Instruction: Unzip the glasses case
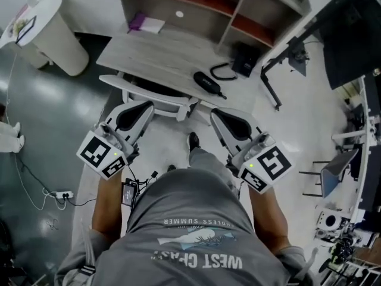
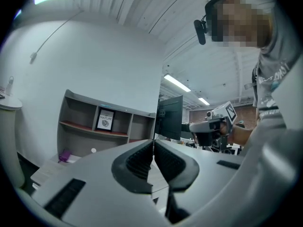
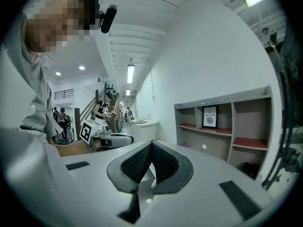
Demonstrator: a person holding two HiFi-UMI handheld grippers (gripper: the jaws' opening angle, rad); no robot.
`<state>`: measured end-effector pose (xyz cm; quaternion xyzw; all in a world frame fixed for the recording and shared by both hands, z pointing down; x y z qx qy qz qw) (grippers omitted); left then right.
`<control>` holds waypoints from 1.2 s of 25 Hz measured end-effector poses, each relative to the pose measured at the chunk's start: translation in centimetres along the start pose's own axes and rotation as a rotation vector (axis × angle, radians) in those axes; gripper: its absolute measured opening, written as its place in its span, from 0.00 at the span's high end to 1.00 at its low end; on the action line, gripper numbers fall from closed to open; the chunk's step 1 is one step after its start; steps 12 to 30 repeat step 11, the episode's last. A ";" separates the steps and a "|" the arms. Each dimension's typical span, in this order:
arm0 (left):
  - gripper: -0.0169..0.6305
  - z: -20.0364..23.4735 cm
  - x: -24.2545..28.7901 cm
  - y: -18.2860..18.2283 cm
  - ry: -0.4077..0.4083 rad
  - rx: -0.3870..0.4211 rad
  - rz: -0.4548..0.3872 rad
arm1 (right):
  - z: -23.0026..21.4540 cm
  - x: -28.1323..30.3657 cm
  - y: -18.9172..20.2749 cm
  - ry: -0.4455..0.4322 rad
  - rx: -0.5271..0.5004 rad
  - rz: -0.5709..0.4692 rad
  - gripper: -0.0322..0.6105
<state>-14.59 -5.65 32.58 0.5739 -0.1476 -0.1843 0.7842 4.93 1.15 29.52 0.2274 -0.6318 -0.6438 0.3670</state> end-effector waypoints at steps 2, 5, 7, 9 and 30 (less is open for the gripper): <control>0.97 -0.3 0.1 0.0 0.010 0.002 0.003 | 0.2 -0.4 -0.1 0.007 0.000 -0.001 0.94; 0.97 -0.5 0.1 0.1 0.020 0.002 0.006 | 0.4 -0.6 -0.1 0.015 -0.001 -0.002 0.94; 0.97 -0.8 -0.1 0.1 0.023 0.002 0.007 | 0.6 -0.8 -0.1 0.016 -0.001 -0.001 0.94; 0.97 -1.0 -0.2 0.3 0.023 0.000 0.008 | 0.7 -1.0 -0.1 0.014 0.000 0.000 0.94; 0.97 -1.3 -0.2 0.4 0.022 -0.001 0.009 | 0.8 -1.2 0.0 0.013 0.002 0.002 0.94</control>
Point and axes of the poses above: the fingertips, and each gripper's own axes: x forward along the fingers, z to its left, y out of its underside, the point moved 5 cm from there along -x, backward along the fingers, and after that the axes turned 11 degrees about -x, right-handed, at the moved point
